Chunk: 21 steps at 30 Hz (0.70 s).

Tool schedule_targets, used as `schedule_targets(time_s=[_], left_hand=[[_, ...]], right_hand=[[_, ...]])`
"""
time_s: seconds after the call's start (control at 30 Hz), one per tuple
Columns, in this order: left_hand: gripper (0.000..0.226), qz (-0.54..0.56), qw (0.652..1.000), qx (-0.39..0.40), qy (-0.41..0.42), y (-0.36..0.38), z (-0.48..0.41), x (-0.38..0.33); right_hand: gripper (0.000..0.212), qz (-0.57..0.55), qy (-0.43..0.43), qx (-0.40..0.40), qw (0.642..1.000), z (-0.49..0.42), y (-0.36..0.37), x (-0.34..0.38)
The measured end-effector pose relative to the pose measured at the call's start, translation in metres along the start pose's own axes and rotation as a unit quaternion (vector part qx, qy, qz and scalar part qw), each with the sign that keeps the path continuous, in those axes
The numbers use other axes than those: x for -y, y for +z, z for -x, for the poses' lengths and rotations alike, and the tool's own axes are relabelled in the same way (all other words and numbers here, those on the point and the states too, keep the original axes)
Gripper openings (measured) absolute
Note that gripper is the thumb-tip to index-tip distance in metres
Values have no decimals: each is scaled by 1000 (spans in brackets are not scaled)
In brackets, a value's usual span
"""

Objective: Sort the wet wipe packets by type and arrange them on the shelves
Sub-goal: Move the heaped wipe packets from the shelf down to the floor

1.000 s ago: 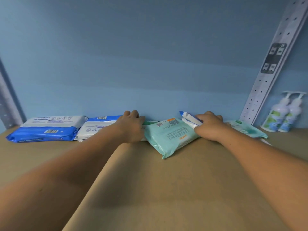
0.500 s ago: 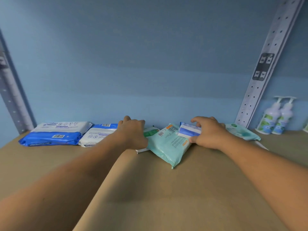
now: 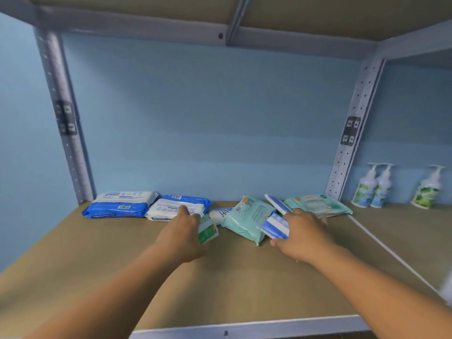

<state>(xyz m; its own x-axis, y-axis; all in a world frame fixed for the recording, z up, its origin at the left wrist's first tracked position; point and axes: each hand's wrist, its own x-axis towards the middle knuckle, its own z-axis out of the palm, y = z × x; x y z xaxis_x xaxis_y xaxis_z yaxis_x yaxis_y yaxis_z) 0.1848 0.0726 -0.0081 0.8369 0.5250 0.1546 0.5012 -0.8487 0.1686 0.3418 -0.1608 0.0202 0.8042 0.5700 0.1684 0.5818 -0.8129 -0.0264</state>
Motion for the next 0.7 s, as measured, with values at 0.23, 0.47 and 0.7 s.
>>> schedule_targets(time_s=[0.23, 0.47, 0.7], left_hand=[[61, 59, 998, -32, -6, -25, 100, -5], [61, 203, 976, -57, 56, -11, 241, -29], [46, 236, 969, 71, -35, 101, 342, -20]], right_hand=[[59, -17, -21, -32, 999, 90, -33, 7], [50, -116, 29, -24, 993, 197, -23, 5], [36, -286, 152, 114, 939, 298, 58, 14]])
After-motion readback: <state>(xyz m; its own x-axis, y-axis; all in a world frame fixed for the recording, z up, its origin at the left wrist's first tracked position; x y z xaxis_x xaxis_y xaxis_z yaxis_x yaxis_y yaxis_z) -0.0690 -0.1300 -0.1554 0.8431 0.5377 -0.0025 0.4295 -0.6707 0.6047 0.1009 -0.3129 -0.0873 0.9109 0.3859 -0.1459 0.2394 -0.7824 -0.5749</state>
